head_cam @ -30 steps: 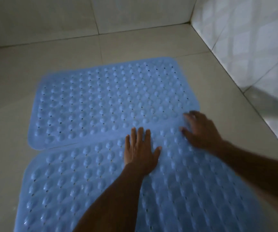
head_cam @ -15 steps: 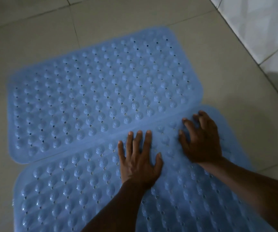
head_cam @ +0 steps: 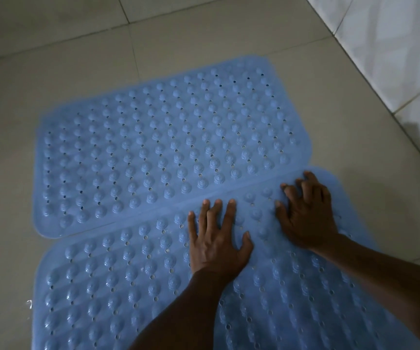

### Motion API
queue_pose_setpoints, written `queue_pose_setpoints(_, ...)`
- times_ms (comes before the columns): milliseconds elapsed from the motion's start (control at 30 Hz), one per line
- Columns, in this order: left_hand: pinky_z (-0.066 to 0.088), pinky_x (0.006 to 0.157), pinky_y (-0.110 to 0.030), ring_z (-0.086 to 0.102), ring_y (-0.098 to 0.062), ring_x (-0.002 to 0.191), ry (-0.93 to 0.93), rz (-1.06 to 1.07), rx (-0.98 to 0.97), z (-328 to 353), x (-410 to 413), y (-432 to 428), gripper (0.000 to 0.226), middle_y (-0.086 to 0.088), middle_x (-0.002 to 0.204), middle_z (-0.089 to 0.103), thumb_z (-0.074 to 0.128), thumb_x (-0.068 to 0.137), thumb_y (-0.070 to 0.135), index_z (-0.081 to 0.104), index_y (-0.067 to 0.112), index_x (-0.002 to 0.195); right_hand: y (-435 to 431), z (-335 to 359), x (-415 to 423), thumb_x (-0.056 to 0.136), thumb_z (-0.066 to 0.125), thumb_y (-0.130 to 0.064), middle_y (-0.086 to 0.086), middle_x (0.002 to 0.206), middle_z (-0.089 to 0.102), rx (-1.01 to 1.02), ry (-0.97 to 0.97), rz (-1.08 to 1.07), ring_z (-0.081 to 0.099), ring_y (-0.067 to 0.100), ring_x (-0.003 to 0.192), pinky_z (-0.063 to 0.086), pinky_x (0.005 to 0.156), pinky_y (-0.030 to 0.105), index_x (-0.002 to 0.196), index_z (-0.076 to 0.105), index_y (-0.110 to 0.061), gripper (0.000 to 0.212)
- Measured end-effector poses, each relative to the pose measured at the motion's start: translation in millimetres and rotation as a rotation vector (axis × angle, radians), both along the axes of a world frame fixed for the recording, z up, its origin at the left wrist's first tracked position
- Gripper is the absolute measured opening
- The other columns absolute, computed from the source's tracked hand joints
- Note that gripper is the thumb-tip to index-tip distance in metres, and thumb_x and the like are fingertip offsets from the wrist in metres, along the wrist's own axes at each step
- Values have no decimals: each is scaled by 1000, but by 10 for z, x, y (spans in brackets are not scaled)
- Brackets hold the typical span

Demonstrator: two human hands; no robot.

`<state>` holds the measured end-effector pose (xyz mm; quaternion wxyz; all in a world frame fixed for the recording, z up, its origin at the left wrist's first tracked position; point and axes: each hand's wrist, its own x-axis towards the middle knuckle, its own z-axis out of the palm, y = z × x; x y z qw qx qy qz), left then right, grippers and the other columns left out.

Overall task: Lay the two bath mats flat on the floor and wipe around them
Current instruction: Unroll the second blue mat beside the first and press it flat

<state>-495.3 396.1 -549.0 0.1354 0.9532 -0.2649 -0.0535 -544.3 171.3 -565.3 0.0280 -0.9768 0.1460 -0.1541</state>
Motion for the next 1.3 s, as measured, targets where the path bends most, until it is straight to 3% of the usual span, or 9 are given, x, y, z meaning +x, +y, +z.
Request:
queue_pose_setpoints(167, 21, 121, -56, 34, -32, 149, 26, -25, -12, 0, -23, 37, 70, -9, 151, 49, 45, 90, 60, 48, 22, 150, 5, 47, -67, 99, 32, -47, 29, 130, 55, 17, 166, 15, 43, 47, 135, 40, 103, 57, 128, 62, -3, 61)
queue_pose_setpoints(233, 23, 123, -54, 30, -28, 152, 51, -92, 0, 56, 12, 160, 72, -6, 158, 42, 42, 92, 60, 43, 22, 153, 57, 205, -65, 96, 27, -57, 26, 150, 39, 85, 429, -52, 28, 42, 146, 29, 113, 60, 146, 45, -10, 71)
queue_pose_setpoints(333, 8, 127, -45, 11, -23, 157, 140, -154, 31, 240, 86, 529, 74, -2, 169, 18, 33, 98, 61, 11, 30, 162, 216, 524, -34, 95, 30, -67, 12, 165, 9, 121, 788, -131, 6, 30, 154, 13, 121, 54, 158, 12, -24, 78)
queue_pose_setpoints(500, 7, 127, -43, 9, -25, 157, 64, 67, 19, 743, 233, 1483, 83, -1, 169, 19, 11, 87, 68, 5, 32, 162, 853, 1476, 432, 94, 44, -63, 10, 152, 37, 0, 1105, 220, 42, 28, 140, 38, 110, 42, 151, 29, -20, 73)
queue_pose_setpoints(600, 12, 126, -43, 12, -27, 156, 26, 170, 79, 912, 303, 2106, 81, -3, 167, 22, 16, 91, 67, 13, 28, 162, 1479, 1895, 825, 94, 49, -58, 11, 153, 39, -56, 999, 341, 46, 30, 137, 41, 106, 38, 149, 36, -20, 68)
queue_pose_setpoints(800, 19, 123, -43, 20, -30, 151, 56, 312, 153, 1017, 423, 2818, 69, -6, 162, 26, 36, 100, 56, 25, 20, 158, 2808, 1709, 1066, 91, 54, -45, 13, 139, 50, 444, 400, 172, 48, 33, 130, 43, 107, 44, 139, 48, -20, 54)
queue_pose_setpoints(933, 17, 124, -43, 17, -30, 152, 93, 299, 94, 810, 405, 2775, 64, -5, 162, 25, 39, 101, 48, 26, 20, 157, 3307, 1029, 629, 94, 49, -51, 11, 155, 32, 286, 507, 212, 25, 31, 147, 28, 114, 52, 150, 32, -22, 66)
queue_pose_setpoints(1067, 12, 126, -46, 7, -30, 156, 167, 284, 109, 475, 367, 2848, 63, -2, 167, 18, 34, 104, 45, 19, 22, 160, 3373, 540, 527, 89, 43, -53, 16, 146, 48, 169, 425, 225, 41, 36, 140, 38, 107, 59, 141, 51, -19, 62)
queue_pose_setpoints(1300, 16, 125, -46, 9, -24, 157, 38, 298, 40, 7, 257, 3033, 68, 2, 168, 20, 35, 101, 55, 21, 28, 161, 3476, 215, 616, 95, 43, -46, 11, 153, 41, 163, 251, 207, 28, 32, 148, 23, 117, 56, 148, 46, -26, 56)
